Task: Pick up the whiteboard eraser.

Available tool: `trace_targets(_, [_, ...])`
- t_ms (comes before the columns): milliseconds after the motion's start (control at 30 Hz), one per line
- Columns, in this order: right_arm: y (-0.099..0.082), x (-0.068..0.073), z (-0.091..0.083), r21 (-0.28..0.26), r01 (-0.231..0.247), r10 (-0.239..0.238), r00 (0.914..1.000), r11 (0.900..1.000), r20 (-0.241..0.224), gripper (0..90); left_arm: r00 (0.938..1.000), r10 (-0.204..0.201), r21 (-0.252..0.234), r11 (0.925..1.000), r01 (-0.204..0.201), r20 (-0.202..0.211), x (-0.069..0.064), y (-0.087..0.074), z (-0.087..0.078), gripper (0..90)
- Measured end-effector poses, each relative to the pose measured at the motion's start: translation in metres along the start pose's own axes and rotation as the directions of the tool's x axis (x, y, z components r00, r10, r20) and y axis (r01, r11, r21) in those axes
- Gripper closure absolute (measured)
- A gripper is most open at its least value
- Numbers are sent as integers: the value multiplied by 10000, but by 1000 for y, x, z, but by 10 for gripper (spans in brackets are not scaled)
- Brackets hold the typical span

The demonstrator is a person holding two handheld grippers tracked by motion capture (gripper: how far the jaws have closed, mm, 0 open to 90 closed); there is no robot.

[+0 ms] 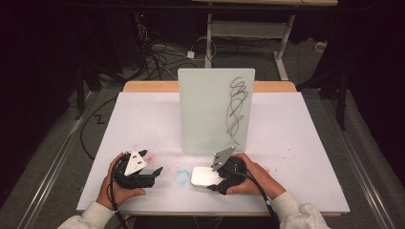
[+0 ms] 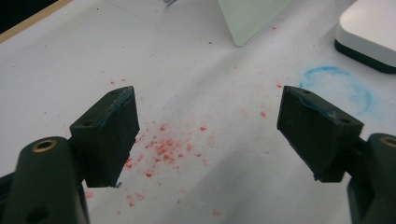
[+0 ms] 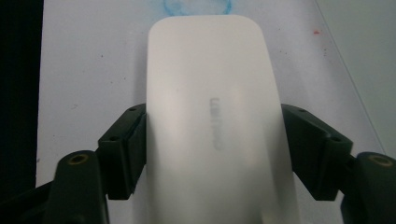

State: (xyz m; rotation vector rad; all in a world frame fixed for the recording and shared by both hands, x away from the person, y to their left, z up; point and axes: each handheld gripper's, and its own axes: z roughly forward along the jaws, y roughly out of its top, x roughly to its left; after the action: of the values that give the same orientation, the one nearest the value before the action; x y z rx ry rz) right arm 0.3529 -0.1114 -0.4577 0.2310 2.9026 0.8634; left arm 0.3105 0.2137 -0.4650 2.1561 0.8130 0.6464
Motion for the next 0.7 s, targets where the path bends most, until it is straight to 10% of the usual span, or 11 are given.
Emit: trace_targets(700, [-7, 2, -35, -1208, -279, 479, 9849, 9923, 1661, 309, 10000, 62, -44, 10000, -62, 4, 1, 0, -1, 201])
